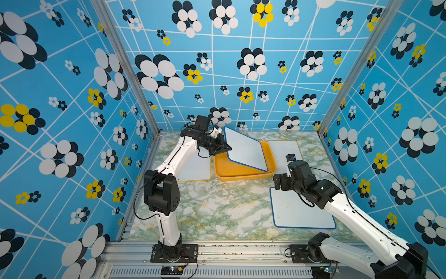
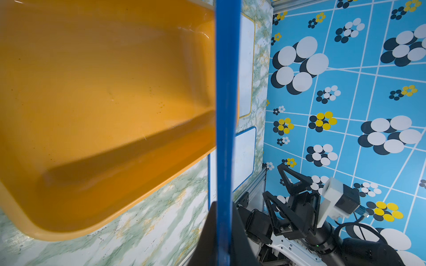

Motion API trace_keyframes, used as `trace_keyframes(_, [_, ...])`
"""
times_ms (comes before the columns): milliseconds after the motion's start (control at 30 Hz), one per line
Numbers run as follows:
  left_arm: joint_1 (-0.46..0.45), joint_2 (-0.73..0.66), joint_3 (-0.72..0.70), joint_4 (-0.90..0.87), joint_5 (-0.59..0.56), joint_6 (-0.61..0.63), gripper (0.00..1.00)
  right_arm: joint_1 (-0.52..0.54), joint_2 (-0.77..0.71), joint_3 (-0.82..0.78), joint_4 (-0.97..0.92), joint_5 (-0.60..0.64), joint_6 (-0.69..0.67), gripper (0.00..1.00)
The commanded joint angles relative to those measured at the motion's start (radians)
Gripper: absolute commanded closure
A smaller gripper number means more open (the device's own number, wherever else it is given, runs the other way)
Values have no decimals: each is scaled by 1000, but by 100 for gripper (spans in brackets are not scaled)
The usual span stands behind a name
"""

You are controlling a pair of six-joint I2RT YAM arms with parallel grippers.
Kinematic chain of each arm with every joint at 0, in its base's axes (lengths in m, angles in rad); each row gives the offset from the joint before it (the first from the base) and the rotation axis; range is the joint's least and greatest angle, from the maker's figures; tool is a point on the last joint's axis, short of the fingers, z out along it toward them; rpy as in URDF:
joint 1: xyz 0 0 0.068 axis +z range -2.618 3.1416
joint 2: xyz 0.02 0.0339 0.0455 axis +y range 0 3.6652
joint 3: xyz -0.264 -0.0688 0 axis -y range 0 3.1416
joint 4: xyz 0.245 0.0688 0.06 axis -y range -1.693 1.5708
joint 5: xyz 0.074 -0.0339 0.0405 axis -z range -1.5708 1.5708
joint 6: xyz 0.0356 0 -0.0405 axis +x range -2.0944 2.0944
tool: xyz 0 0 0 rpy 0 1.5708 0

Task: Put the whiteboard into the storage box
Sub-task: Place the whiteboard in the storage box.

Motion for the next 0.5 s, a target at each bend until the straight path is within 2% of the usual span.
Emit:
trace_keyframes(0, [11, 27, -5, 53, 73, 18, 100, -8, 0, 15, -33, -12, -1, 1])
trace_keyframes(467, [15, 127, -23, -7, -8, 61, 100, -15, -6, 0, -46, -18, 6, 1])
